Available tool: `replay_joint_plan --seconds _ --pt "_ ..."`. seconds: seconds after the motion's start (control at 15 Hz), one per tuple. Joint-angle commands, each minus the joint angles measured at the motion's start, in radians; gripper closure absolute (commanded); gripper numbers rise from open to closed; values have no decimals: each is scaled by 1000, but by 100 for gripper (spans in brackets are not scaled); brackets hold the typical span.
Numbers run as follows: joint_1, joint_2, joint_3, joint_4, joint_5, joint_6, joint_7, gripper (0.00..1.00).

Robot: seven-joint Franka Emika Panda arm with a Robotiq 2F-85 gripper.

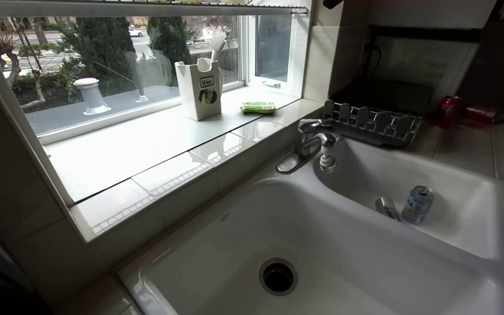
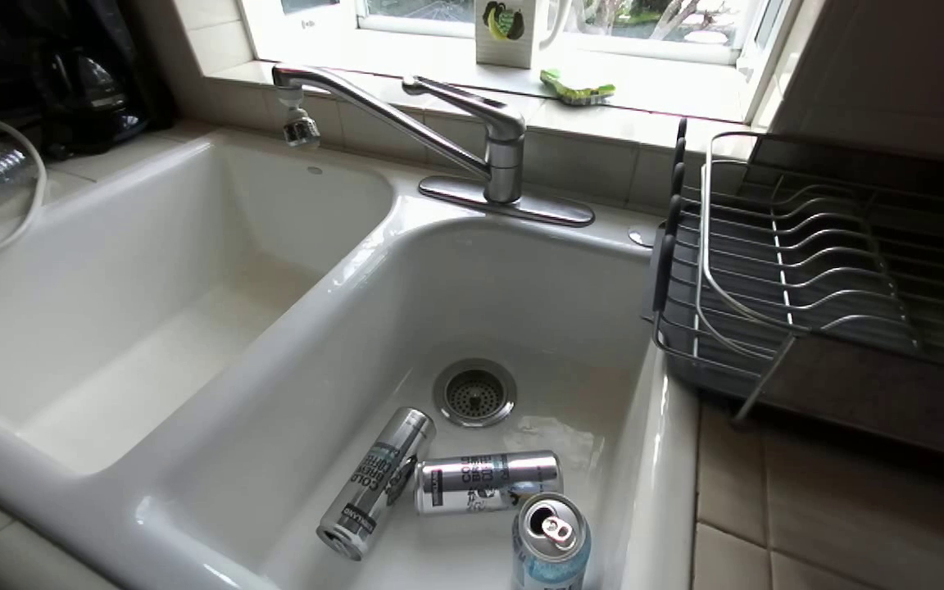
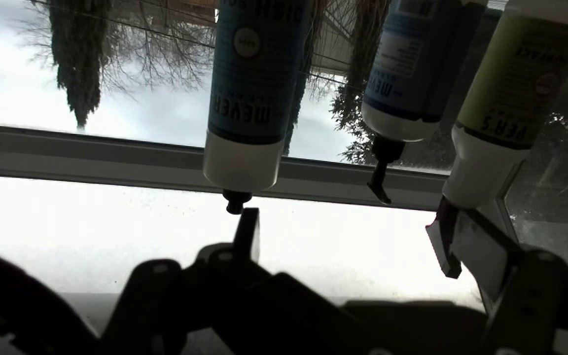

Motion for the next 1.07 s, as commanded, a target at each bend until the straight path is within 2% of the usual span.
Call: replay_joint_plan --seconds 0.0,0.2,0.4,0.53,1.0 --pt "26 -90 14 -100 -110 98 113 0" --pt "47 -119 19 -132 -165 158 172 0" --pt "60 -144 21 -149 -171 197 199 0" --pt "50 -111 20 -110 -138 171 157 0" --pt "54 -127 20 -122 -138 177 165 0"
